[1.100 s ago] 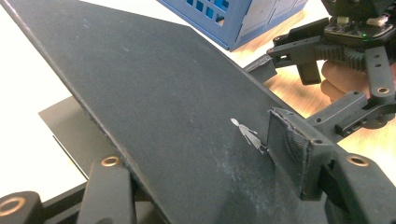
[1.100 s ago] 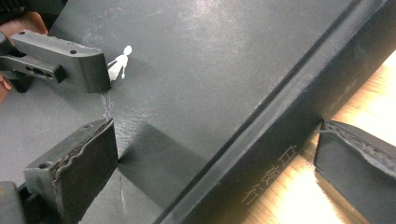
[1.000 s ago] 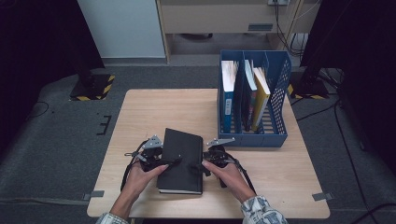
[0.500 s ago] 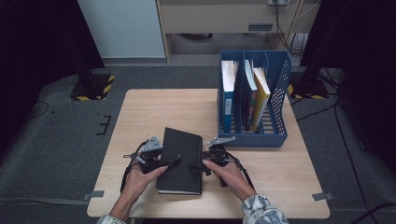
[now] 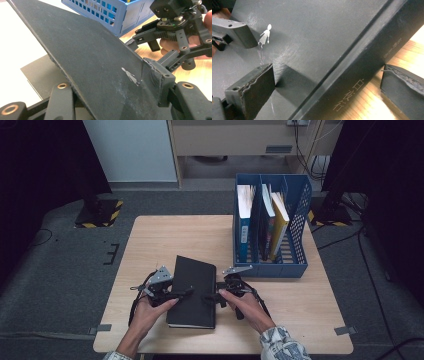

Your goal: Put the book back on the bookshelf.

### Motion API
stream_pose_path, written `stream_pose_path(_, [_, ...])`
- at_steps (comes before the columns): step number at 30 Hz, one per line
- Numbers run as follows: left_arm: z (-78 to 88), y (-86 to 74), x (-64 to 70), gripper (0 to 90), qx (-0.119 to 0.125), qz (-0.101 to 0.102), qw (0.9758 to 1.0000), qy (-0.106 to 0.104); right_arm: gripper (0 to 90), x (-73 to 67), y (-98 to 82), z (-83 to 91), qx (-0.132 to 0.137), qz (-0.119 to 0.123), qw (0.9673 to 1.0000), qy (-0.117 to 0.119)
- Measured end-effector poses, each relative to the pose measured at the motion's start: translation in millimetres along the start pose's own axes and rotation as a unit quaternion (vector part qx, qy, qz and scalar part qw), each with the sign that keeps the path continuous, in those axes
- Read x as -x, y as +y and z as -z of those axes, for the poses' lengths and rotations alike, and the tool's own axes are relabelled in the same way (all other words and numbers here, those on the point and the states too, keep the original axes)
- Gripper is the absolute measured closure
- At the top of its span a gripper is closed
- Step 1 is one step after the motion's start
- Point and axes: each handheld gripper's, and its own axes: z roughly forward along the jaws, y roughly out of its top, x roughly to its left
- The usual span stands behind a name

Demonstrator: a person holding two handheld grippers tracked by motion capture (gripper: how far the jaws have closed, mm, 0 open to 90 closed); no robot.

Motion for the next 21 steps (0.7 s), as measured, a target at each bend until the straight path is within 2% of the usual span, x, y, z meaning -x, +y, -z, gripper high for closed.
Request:
stream_pose_path(4, [0.9,0.1,1.5,43.0,-0.001,-0.009,0.9999,0.005,0.0,4.6,1.8,-0.1,0.009,-0.004,0.9999,0.009])
stream_pose_path(12, [1.5,0.3,1.5,43.1,0.003,-0.011,0.9999,0.001,0.0,9.1,3.0,-1.1,0.007,-0.018,0.9996,0.021])
stream_pose_path(21, [1.5,-1.7,0.5,43.0,-0.007,-0.017,0.9998,0.01,0.4,4.1,4.7,-0.9,0.0,-0.016,0.9998,0.008])
